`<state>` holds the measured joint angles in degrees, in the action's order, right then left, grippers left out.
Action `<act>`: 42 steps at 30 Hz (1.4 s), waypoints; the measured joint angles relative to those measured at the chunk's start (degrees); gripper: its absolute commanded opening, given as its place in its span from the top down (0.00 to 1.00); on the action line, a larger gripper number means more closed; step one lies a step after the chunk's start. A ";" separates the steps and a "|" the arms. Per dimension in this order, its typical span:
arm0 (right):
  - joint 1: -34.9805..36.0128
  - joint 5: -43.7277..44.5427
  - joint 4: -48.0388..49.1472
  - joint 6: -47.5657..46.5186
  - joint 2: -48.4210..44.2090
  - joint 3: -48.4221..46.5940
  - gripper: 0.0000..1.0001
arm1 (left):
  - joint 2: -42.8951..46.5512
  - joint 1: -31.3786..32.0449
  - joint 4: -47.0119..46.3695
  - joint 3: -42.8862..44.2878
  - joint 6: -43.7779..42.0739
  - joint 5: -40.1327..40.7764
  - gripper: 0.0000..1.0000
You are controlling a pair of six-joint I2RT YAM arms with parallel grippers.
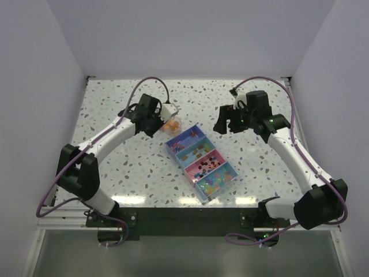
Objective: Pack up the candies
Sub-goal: Place the fake candies in the packing bottle.
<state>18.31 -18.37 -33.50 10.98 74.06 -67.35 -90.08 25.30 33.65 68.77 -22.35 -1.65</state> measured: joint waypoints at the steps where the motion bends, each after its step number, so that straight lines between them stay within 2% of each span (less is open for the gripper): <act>1: 0.00 0.02 -0.02 -0.07 -0.02 0.00 0.23 | -0.59 0.63 0.68 0.76 -0.07 0.70 1.00; 29: 0.00 0.87 -0.81 -0.57 -1.73 0.00 0.23 | -8.52 8.59 16.06 14.40 0.42 15.69 1.00; 42: -0.04 0.83 -0.81 -0.59 -2.23 0.00 0.23 | -9.05 11.34 19.04 14.62 0.74 23.80 1.00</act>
<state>18.26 -17.54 -34.30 10.39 71.83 -67.35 -99.13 36.64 52.69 83.40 -21.61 22.15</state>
